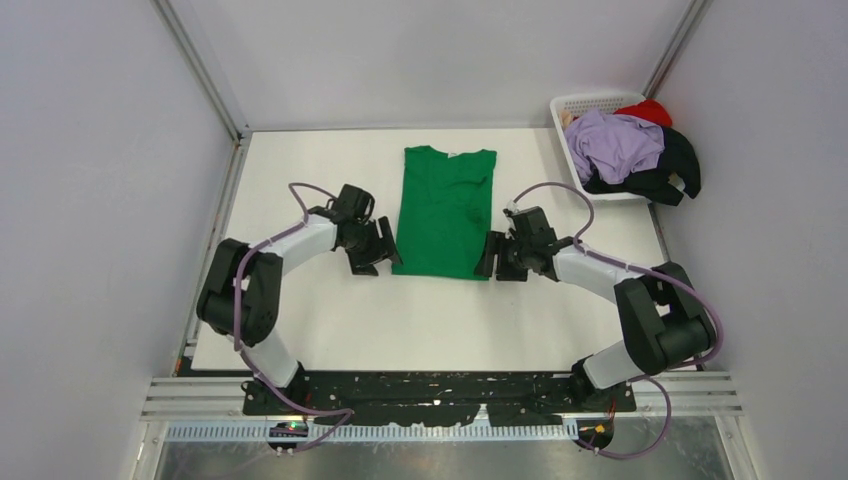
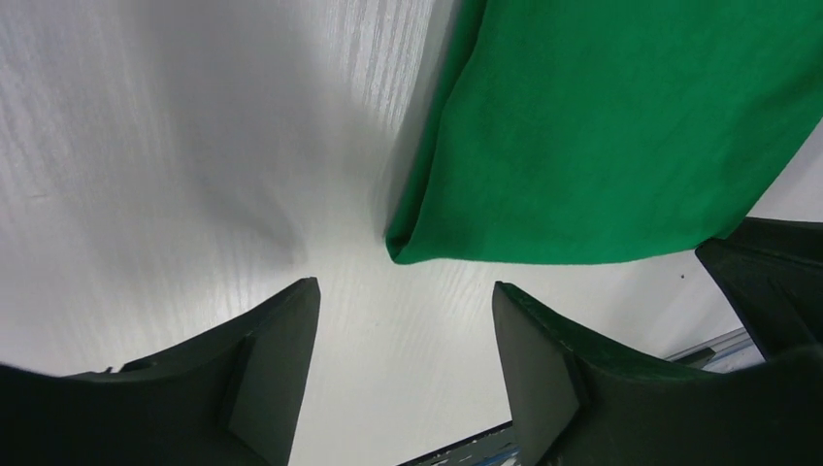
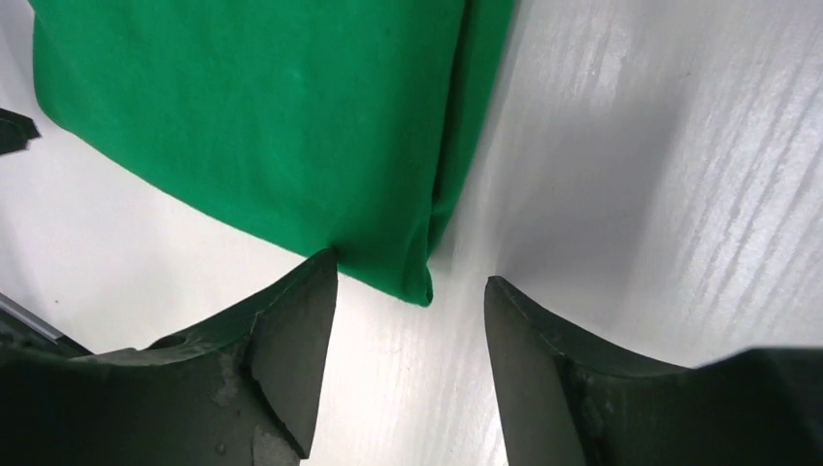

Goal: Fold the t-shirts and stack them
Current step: Grab one side of the 2/3 rectangular tshirt with both arms, then fold the long partially folded tshirt into a neat square, then smooth out wrinkles on the folded tshirt

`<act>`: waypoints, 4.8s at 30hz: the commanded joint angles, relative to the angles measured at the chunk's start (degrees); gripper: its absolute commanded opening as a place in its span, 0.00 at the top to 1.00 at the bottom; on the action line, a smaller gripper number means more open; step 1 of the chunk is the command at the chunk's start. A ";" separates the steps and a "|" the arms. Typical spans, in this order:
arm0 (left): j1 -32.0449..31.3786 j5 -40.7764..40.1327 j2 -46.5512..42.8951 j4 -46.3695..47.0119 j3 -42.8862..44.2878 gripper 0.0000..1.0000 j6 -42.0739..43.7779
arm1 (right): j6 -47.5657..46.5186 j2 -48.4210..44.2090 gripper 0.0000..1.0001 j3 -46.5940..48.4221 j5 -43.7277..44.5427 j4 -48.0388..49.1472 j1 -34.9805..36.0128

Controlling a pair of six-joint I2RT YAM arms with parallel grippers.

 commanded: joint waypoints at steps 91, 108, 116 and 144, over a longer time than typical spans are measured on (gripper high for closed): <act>-0.60 -4.79 25.62 -18.73 54.09 0.20 15.61 | 0.06 13.07 0.02 30.81 -6.76 3.78 -11.30; -0.55 12.64 29.69 -1.47 48.22 0.00 4.76 | 10.10 17.54 0.05 24.29 -17.39 16.63 -8.59; -0.36 12.60 36.78 -10.64 50.97 0.00 4.37 | 8.70 28.88 0.05 30.89 -10.78 9.35 -8.71; -0.52 -0.10 13.85 -11.03 27.52 0.06 9.38 | 3.16 1.06 0.05 19.57 -1.23 4.76 -9.77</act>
